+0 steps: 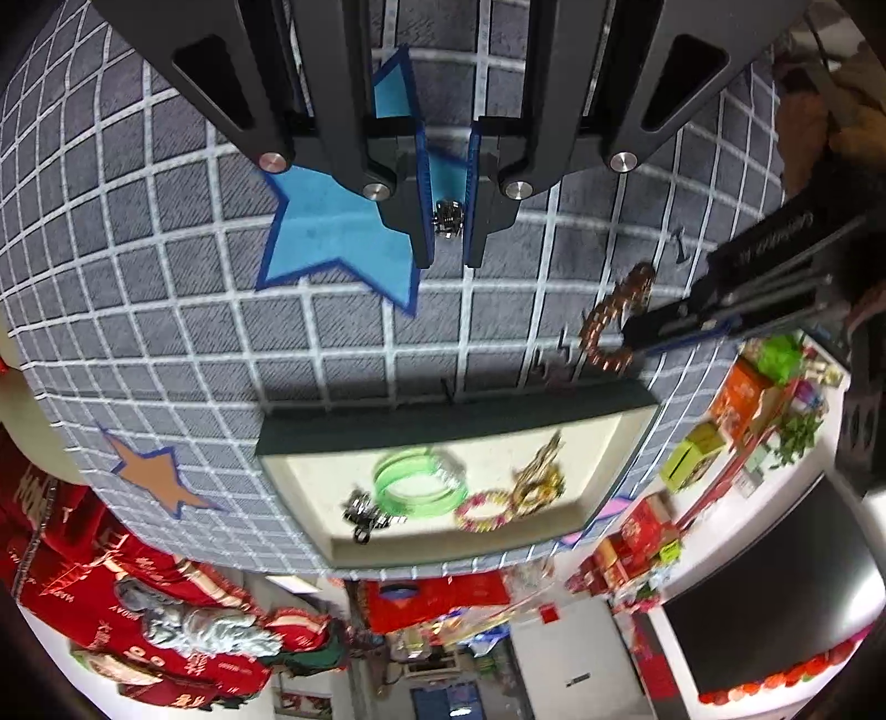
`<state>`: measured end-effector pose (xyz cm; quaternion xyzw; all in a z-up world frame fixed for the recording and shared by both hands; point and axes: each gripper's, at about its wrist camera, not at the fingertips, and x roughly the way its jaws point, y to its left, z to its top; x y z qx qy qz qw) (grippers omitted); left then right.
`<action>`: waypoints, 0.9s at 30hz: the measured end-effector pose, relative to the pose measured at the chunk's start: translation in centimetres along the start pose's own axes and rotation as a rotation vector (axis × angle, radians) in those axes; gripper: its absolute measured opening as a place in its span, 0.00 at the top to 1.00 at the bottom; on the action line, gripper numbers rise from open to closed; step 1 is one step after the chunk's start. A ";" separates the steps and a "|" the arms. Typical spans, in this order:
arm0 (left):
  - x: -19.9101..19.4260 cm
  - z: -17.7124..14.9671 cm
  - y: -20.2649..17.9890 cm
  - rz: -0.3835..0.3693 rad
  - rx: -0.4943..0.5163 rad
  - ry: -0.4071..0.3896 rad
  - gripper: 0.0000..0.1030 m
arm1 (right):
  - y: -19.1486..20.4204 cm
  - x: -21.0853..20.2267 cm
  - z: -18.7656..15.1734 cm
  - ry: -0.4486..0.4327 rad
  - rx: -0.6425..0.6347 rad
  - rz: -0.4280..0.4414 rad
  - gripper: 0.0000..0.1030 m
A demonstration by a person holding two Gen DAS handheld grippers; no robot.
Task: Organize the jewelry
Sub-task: 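Lift the coil tie with the left tool and barrette with the right tool, then carry the coil tie and barrette into the box, open both tools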
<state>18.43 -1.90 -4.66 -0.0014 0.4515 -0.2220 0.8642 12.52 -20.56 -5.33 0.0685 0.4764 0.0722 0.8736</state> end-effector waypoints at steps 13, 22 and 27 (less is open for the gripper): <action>0.0 -0.2 -0.2 0.001 0.004 0.001 0.72 | 1.5 2.8 -1.8 0.130 -0.111 -0.088 0.67; -0.1 -0.4 -0.1 -0.001 0.000 0.001 0.72 | 1.4 2.0 -1.8 0.097 -0.106 -0.103 0.83; -0.4 -0.1 -0.1 -0.001 -0.001 -0.008 0.72 | 0.9 0.6 -0.7 0.047 -0.070 -0.085 0.83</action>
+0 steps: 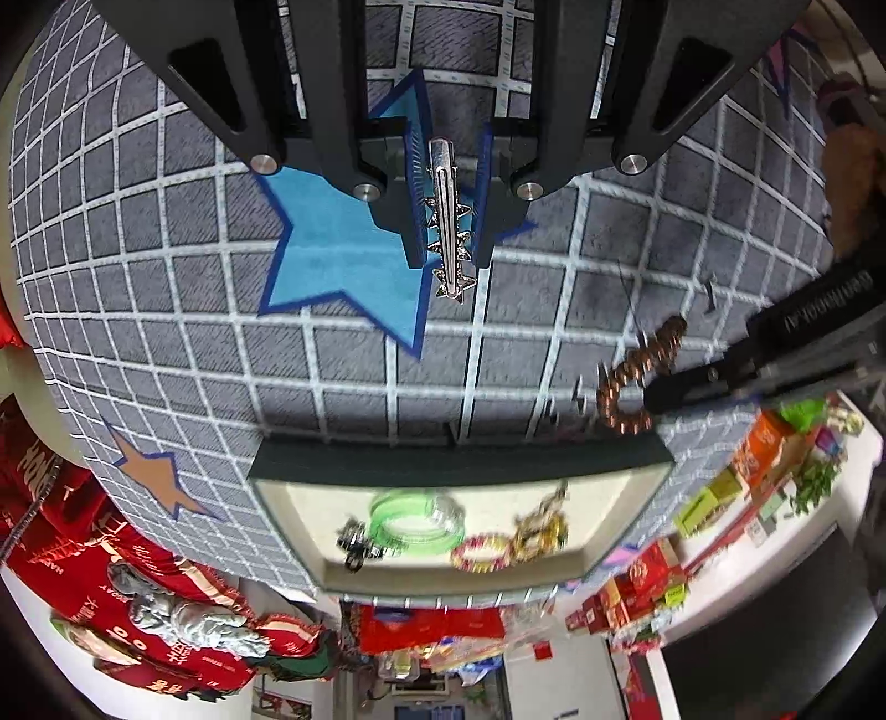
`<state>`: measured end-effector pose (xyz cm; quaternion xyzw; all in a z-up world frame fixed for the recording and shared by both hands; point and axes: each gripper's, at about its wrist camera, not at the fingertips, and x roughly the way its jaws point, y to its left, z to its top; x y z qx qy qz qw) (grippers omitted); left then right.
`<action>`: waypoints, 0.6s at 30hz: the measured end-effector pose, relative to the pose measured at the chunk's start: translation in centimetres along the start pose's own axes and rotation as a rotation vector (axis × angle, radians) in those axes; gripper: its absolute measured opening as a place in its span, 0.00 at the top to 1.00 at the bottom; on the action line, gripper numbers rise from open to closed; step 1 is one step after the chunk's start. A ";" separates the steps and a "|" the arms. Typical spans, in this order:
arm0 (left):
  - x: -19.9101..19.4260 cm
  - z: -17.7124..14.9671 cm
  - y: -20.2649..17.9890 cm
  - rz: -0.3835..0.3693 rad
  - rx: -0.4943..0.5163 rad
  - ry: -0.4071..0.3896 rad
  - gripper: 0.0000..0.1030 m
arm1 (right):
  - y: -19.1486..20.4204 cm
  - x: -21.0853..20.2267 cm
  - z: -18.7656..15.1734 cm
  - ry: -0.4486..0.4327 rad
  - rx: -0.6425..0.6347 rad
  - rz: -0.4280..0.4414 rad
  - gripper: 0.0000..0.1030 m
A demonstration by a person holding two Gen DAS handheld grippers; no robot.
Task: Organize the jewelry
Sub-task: 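Carry the coil tie and barrette into the box, open both tools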
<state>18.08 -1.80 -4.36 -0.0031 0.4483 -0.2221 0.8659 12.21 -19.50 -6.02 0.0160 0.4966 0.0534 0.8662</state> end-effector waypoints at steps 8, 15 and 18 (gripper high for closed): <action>-1.2 1.9 0.3 -0.003 0.000 -0.044 0.72 | -0.9 -2.0 3.7 -0.091 0.036 0.033 0.83; -1.0 5.0 1.4 0.016 -0.014 -0.078 0.72 | -3.1 -1.7 7.9 -0.133 0.082 0.058 0.83; -0.3 6.3 1.6 0.031 -0.009 -0.083 0.72 | -4.1 -1.2 9.6 -0.141 0.106 0.062 0.83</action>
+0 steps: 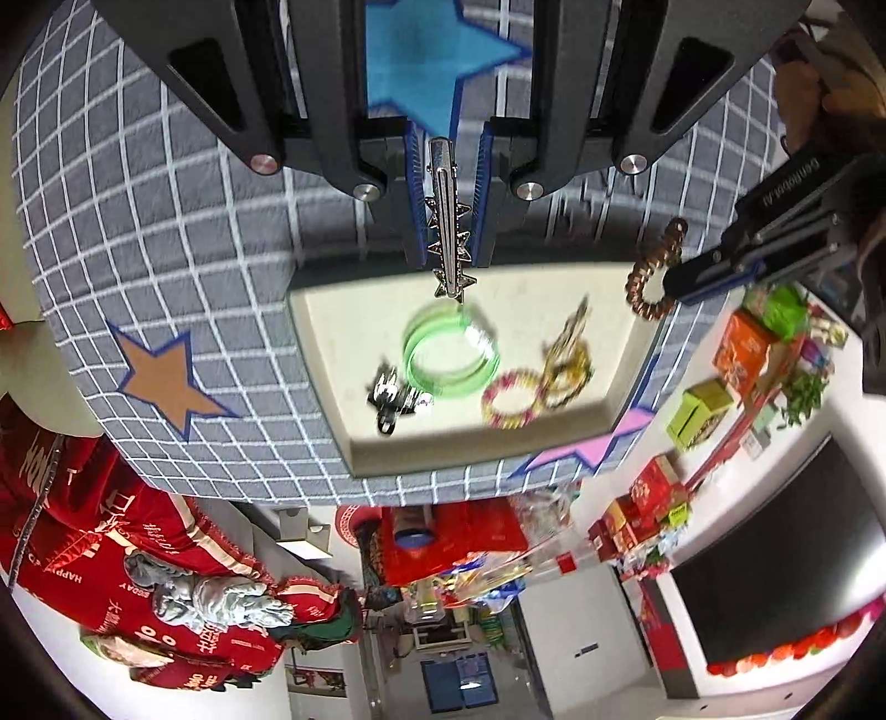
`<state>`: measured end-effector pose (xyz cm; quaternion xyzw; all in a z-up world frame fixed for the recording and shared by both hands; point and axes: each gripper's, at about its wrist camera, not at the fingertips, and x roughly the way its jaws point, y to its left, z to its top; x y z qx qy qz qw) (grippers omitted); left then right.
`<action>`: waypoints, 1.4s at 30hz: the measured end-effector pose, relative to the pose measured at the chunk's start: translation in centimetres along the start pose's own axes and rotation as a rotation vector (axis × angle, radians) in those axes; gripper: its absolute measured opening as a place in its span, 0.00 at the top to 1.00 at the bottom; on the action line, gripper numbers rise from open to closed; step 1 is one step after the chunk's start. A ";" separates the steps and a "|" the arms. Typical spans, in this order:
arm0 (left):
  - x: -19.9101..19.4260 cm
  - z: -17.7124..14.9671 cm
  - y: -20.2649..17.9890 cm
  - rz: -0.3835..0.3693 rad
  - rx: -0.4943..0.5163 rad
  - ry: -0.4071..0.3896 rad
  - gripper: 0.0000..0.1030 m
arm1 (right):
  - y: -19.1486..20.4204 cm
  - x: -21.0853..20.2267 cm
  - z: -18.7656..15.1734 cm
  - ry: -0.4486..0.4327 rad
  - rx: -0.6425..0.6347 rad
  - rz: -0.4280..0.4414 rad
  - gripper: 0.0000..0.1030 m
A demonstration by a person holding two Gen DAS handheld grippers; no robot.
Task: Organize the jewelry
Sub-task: 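Carry the coil tie and barrette into the box, open both tools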
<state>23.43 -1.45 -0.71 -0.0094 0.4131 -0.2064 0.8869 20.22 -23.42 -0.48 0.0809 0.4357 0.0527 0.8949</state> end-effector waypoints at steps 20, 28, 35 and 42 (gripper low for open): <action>9.1 4.0 0.7 0.059 -0.017 0.099 0.72 | -3.6 9.0 5.4 0.050 0.053 -0.054 0.83; 10.9 3.9 0.5 0.086 0.003 0.125 0.72 | -4.5 11.2 5.0 0.083 0.072 -0.080 0.83; 11.5 3.4 -0.2 0.125 0.049 0.130 0.72 | -4.4 12.3 4.4 0.104 0.067 -0.094 0.83; 11.2 3.2 -0.7 0.152 0.087 0.115 0.72 | -4.0 12.2 4.5 0.110 0.060 -0.095 0.59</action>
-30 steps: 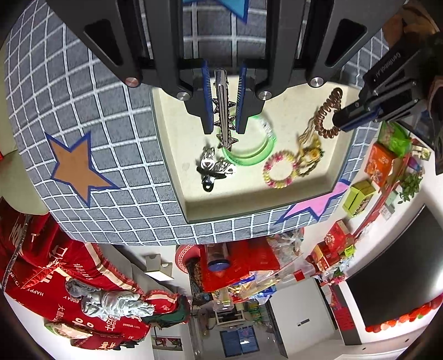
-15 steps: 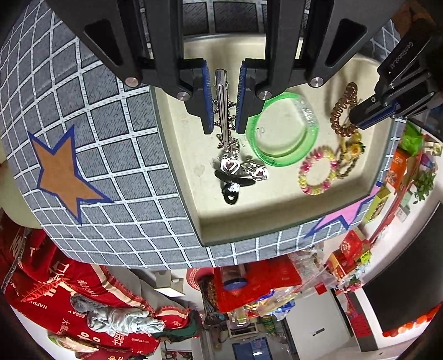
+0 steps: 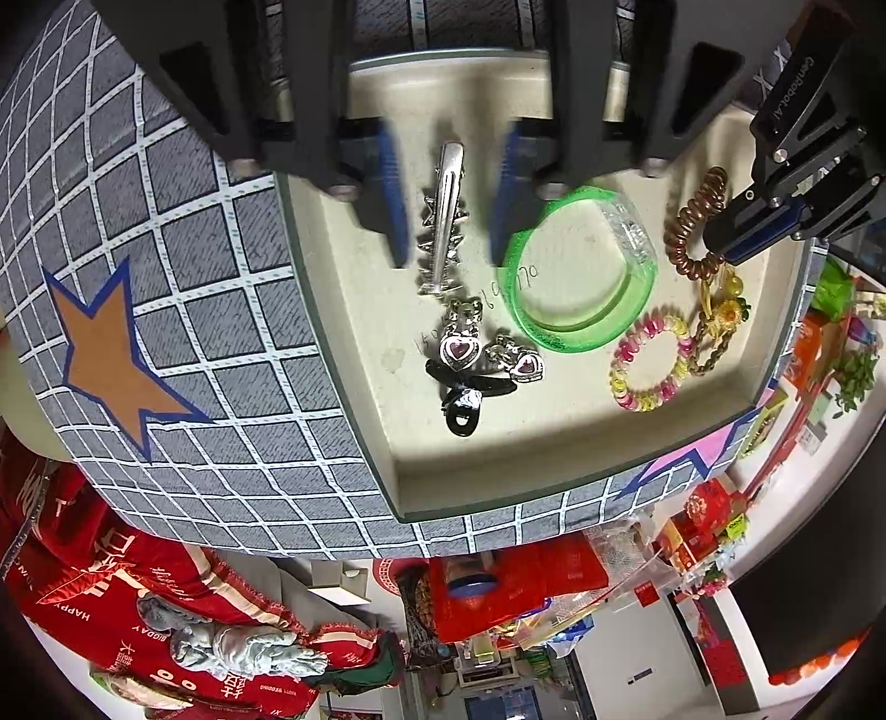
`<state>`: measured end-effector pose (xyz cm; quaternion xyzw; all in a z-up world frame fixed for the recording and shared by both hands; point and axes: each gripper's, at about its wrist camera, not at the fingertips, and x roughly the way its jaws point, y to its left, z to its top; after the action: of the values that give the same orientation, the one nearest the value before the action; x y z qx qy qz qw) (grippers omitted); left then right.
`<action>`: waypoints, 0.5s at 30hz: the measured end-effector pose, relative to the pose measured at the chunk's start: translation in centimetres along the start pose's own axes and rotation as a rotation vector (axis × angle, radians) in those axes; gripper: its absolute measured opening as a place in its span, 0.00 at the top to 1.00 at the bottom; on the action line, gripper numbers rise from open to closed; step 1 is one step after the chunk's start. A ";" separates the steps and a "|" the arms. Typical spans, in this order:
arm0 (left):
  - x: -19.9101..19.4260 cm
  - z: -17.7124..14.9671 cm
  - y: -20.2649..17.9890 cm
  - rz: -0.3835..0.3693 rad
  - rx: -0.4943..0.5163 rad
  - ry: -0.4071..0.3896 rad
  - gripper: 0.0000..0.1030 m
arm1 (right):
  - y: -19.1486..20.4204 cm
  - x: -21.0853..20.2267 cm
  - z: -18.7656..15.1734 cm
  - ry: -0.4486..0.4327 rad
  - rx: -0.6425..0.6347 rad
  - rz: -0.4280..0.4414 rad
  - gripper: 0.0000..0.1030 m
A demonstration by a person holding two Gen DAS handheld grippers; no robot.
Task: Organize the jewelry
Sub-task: 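Carry the coil tie and barrette into the box, open both tools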
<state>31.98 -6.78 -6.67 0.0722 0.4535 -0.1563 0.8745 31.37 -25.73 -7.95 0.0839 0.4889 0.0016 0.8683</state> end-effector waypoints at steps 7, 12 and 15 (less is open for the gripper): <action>-1.1 -0.3 0.3 0.018 -0.008 -0.040 0.72 | 0.3 -1.5 0.1 -0.037 0.005 0.039 0.50; -2.0 -0.2 0.9 0.027 -0.031 -0.073 0.72 | 0.5 -3.4 0.4 -0.093 0.011 0.057 0.44; -2.9 -0.2 1.2 0.035 -0.049 -0.101 0.72 | 0.6 -4.5 0.2 -0.121 0.011 0.063 0.40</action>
<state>30.67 -4.96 -4.48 0.0508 0.4112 -0.1333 0.9003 29.22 -25.58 -3.99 0.1039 0.4326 0.0213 0.8954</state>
